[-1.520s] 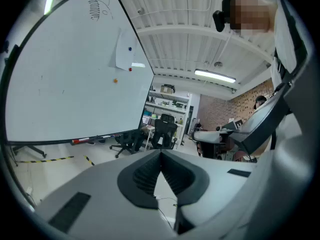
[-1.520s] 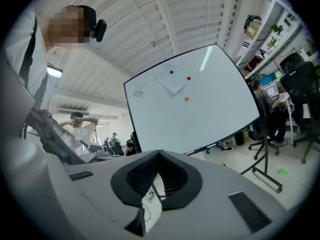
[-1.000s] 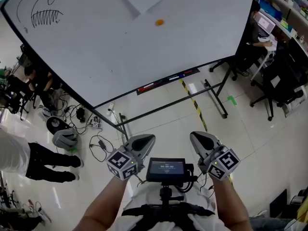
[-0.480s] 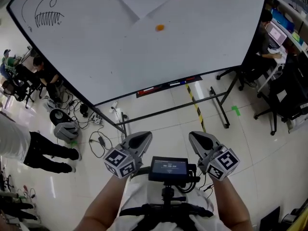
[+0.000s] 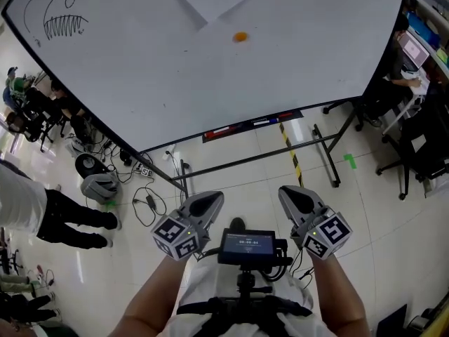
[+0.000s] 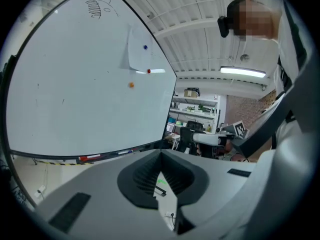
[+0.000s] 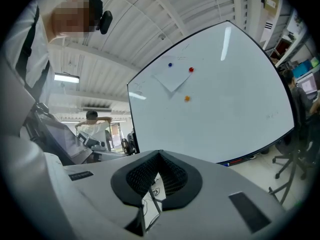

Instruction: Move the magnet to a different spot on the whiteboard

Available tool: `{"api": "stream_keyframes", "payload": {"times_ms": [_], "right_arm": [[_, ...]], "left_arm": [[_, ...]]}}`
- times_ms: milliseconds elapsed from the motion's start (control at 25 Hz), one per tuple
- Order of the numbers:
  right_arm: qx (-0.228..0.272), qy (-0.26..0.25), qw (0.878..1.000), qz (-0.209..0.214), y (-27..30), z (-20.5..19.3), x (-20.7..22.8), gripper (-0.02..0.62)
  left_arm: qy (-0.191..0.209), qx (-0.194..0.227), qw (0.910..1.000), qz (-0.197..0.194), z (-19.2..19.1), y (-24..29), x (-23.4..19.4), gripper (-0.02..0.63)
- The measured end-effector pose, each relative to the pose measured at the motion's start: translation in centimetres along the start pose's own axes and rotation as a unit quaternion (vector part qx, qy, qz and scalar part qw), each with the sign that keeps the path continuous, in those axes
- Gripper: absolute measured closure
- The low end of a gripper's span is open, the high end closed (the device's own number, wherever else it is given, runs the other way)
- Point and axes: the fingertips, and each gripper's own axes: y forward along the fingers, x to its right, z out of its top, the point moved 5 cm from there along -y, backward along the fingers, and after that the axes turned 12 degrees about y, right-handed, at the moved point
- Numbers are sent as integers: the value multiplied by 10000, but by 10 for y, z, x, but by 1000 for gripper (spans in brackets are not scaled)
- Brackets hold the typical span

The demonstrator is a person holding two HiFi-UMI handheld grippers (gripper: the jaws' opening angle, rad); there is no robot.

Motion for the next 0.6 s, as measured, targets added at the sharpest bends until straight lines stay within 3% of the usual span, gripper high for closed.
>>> {"api": "stream_keyframes", "payload": {"times_ms": [360,600], "right_arm": [[-128,-736,9962,-452,41,34,25,581],[-228,-814,9937,-736,85,43,47,581]], "left_arm": [[171,260,9982,-514,16,55,-51,574],[222,359,9967,-692,26,78,-103,574]]}}
